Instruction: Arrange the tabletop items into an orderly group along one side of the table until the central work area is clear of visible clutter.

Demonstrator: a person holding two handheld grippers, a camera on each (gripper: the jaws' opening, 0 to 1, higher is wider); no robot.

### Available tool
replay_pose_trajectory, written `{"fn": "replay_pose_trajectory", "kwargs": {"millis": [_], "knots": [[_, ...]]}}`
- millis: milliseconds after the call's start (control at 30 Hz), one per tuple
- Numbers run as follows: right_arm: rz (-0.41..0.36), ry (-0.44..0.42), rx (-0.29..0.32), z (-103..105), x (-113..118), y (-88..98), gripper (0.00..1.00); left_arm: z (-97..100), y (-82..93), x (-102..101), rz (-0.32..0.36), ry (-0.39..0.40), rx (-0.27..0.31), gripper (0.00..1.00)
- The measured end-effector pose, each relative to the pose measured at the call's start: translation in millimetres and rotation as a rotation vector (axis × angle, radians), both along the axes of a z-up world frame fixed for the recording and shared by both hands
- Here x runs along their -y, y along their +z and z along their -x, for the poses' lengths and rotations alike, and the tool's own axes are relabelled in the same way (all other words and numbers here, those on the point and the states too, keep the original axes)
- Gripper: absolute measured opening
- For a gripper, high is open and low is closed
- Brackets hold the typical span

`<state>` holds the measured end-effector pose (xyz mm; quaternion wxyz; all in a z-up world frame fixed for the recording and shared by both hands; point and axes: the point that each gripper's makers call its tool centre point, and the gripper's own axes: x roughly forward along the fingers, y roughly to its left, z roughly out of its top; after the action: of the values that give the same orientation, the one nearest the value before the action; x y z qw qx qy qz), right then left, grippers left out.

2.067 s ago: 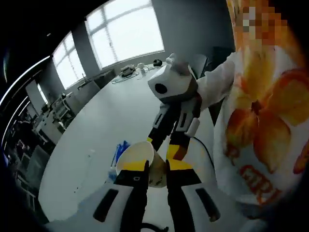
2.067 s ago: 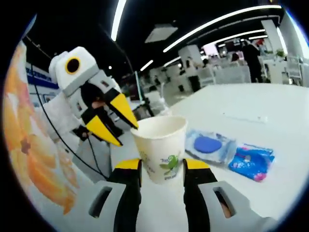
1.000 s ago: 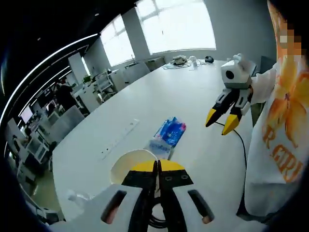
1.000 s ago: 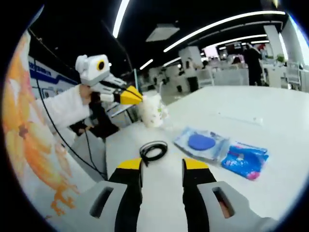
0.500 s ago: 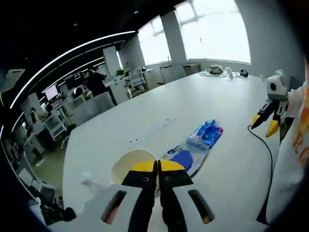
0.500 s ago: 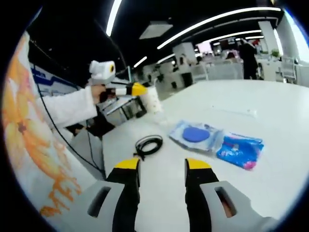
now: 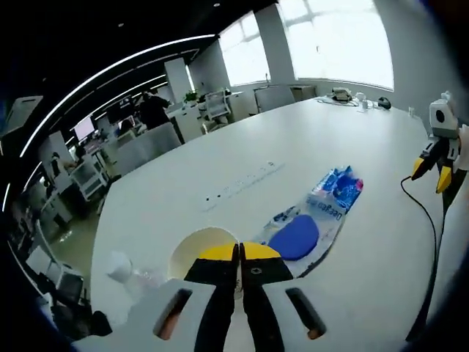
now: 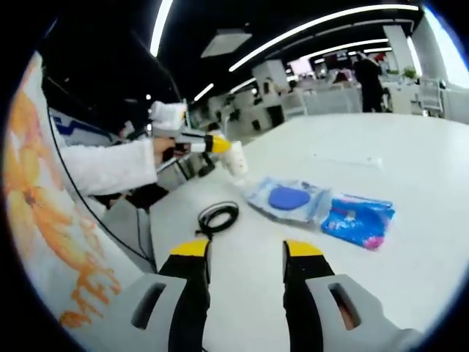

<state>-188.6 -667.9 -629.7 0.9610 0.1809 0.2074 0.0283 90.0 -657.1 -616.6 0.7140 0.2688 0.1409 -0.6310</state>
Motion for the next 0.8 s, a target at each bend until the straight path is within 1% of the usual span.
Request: {"fn": "replay_pose_trajectory", "kwargs": {"millis": [100, 167, 267, 367, 633, 667, 700, 800], "knots": [[-0.007, -0.011, -0.005, -0.4, 3.4, -2.1, 0.38, -6.5, -12.6, 3.9, -0.028, 0.002, 0.007, 0.0], [-0.011, -0.015, -0.008, -0.9, 4.7, -3.5, 0.38, -8.9, -18.7, 4.7, -0.042, 0.006, 0.002, 0.0], [-0.016, -0.017, -0.016, -1.6, 5.6, -6.0, 0.38, -8.8, -27.0, 6.6, -0.054, 0.004, -0.009, 0.0], [-0.022, -0.015, -0.021, -3.0, 5.7, -8.2, 0.38, -8.7, -33.5, 7.2, -0.072, 0.003, -0.001, 0.0], [-0.034, -0.013, -0.025, -8.0, 7.9, -9.7, 0.38, -12.1, -48.7, 7.7, -0.087, 0.015, -0.005, 0.0], [-0.035, -0.012, -0.025, -8.5, 8.1, -9.9, 0.38, -12.6, -50.0, 7.5, -0.087, 0.02, -0.013, 0.0], [-0.035, -0.012, -0.026, -8.7, 8.1, -9.9, 0.38, -12.2, -50.8, 7.6, -0.075, 0.033, -0.035, 0.0], [-0.039, -0.012, -0.026, -9.0, 8.3, -9.7, 0.38, -12.7, -51.5, 8.0, -0.061, 0.043, -0.042, 0.0]]}}
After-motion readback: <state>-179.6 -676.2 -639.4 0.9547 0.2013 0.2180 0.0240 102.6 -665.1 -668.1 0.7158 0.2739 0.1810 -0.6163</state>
